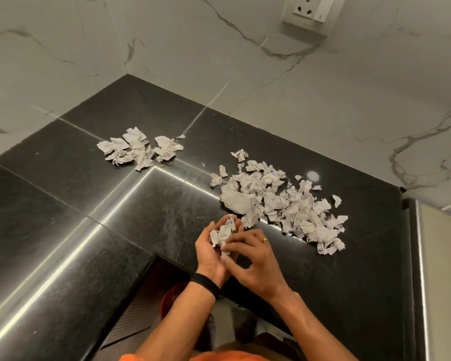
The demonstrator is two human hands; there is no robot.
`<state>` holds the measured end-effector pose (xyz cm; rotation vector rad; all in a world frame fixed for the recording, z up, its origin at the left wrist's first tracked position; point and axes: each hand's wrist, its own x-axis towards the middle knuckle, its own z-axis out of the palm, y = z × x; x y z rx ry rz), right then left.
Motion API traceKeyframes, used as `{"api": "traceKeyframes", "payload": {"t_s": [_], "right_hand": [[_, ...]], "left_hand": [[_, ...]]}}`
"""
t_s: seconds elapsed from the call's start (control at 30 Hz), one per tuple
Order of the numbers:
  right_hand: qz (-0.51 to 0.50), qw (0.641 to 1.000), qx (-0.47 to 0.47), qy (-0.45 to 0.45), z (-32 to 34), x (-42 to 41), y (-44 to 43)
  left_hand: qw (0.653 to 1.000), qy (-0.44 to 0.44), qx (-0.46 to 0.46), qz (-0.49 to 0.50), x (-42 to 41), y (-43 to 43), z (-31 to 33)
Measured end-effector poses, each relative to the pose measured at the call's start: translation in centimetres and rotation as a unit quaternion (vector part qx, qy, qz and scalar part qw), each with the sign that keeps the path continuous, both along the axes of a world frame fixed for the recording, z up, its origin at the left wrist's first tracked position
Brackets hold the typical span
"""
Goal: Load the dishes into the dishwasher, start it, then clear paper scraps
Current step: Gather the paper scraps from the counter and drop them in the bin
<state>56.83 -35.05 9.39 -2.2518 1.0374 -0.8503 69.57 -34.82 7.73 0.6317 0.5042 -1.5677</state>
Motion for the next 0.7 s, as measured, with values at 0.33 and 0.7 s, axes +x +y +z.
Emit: {"api": "traceKeyframes", "payload": {"t_s": [0.33,0.7], "right_hand": [[-0.059,0.983,0.047,0.166,-1.8,3.5,-7.0],[-0.106,0.988,0.097,-0.048,1.1,4.4,-4.4]], "left_hand": [[0.998,0.007,-0.014,0.068,3.4,0.9,-0.7],[0.997,-0.023,0.007,0.074,4.3,0.0,-0.7]]}}
